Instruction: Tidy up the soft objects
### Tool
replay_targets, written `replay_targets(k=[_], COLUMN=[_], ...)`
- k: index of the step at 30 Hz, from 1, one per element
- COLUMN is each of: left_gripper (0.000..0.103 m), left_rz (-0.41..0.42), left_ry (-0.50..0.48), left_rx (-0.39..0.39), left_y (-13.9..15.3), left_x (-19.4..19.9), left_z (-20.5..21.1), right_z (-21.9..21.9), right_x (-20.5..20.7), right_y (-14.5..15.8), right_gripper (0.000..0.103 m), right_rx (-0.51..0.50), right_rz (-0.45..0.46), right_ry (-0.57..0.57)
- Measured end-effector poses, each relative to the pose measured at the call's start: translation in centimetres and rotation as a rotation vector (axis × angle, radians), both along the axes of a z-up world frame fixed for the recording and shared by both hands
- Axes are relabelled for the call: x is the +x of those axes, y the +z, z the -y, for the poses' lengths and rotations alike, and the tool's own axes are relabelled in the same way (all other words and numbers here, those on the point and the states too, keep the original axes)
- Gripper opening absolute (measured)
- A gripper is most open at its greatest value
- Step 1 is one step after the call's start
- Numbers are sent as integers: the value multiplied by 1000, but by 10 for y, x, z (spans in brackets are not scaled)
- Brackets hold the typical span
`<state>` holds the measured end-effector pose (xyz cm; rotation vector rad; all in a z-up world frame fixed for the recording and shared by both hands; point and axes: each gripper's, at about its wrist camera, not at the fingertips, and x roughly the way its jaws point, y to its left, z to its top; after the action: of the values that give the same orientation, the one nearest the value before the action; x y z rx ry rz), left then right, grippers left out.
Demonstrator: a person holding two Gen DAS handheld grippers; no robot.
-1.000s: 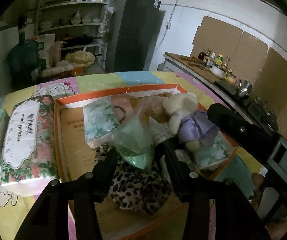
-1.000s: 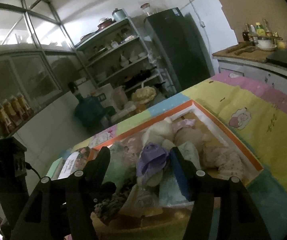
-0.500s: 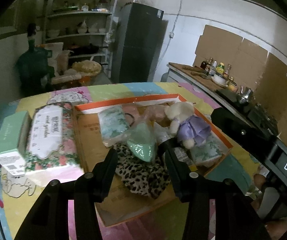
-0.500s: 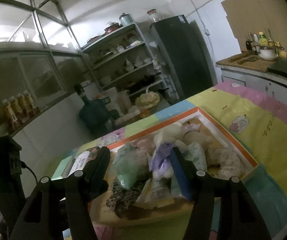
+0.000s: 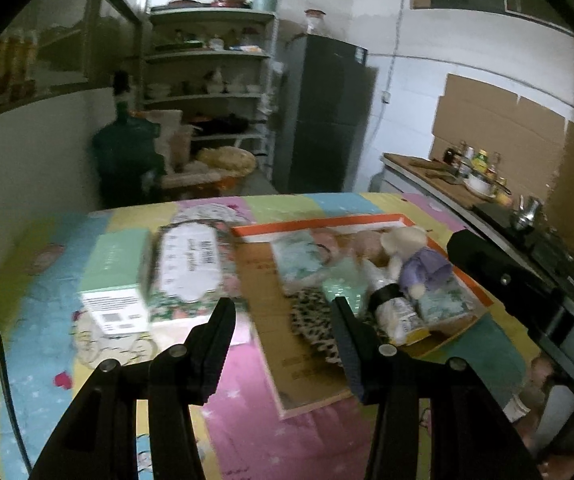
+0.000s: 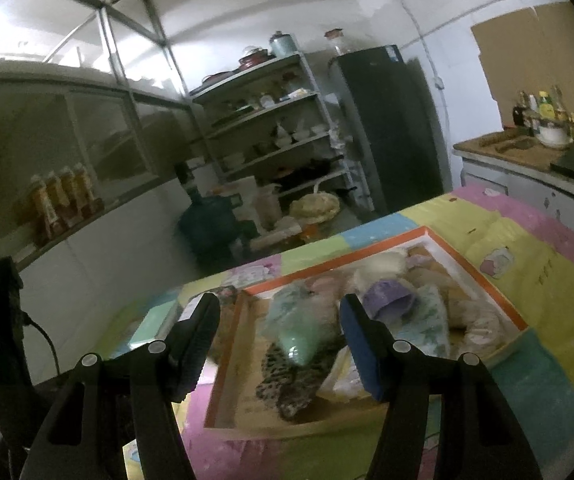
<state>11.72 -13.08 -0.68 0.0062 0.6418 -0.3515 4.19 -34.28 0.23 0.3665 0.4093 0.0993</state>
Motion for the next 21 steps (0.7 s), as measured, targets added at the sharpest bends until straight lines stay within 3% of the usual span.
replay_targets(k=[16,21], left_gripper=[49,49], left_rz=[85,113], left_ry=[209,226], left_rx=[32,18], left_y=[5,7], left_x=[-45,-59], left_z=[-56,-72], right_z=[-67,-85], right_x=[-30,-38], right_y=[4,1], right_gripper=[64,65], right_rx=[-140,-184], right_rz=[17,12], right_ry=[49,37])
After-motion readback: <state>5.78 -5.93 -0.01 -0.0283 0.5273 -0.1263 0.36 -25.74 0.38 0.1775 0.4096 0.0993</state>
